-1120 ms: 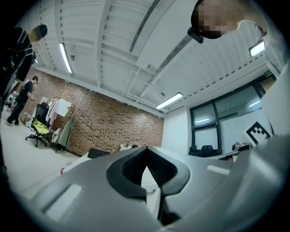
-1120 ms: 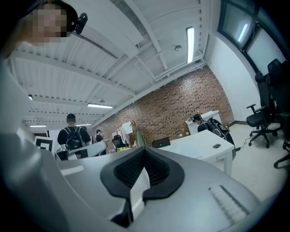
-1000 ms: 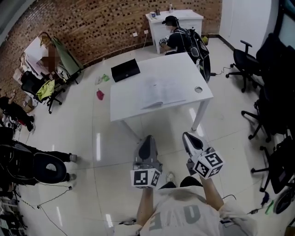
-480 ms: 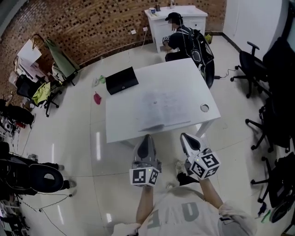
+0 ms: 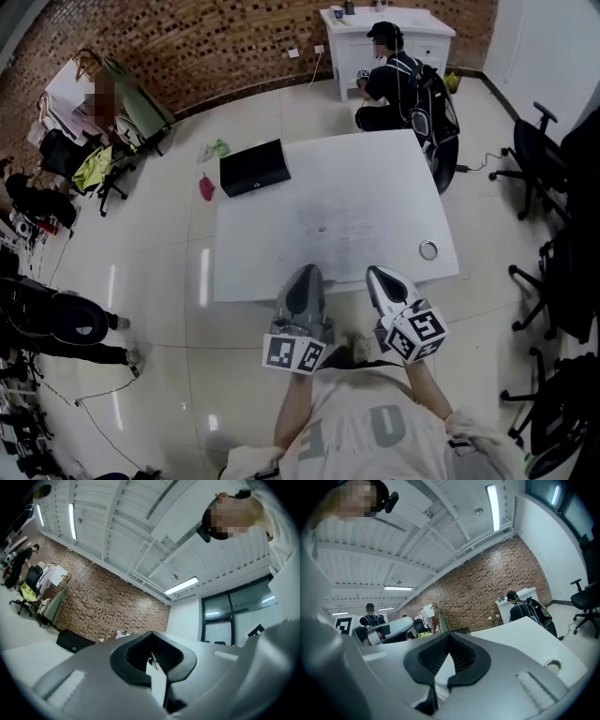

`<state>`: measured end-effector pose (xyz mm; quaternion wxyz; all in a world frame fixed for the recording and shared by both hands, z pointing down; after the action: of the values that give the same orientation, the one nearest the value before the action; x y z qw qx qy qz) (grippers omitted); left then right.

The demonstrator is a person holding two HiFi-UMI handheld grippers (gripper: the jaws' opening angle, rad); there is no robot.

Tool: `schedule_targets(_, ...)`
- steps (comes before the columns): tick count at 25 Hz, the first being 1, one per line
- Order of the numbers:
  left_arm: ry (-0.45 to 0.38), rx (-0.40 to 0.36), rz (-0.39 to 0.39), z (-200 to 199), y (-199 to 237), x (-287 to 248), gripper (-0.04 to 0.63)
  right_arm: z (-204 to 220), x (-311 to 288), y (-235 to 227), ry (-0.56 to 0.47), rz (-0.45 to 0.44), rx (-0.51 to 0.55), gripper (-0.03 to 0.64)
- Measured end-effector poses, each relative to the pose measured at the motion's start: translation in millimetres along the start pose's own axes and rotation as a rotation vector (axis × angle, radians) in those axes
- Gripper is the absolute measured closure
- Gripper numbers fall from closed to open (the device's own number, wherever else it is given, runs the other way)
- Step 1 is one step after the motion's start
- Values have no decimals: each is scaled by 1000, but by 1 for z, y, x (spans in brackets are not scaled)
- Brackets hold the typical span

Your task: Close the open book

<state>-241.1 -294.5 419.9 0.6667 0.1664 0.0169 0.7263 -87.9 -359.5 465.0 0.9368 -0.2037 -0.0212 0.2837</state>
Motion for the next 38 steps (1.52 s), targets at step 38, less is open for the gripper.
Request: schedule_targets(38, 206, 1194, -739, 244, 124, 59, 527, 26, -19, -33, 111, 99, -76, 614)
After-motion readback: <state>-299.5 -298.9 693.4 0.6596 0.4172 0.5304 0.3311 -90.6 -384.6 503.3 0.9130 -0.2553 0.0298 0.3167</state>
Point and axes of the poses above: the fingertips, and each gripper's own axes: x backward along the fingers, y to its left, z out of its underside, the point moved 5 cm from there along x, backward along the fingers, and after that the axes turned 2 degrees about -x, right-handed, at the moved point
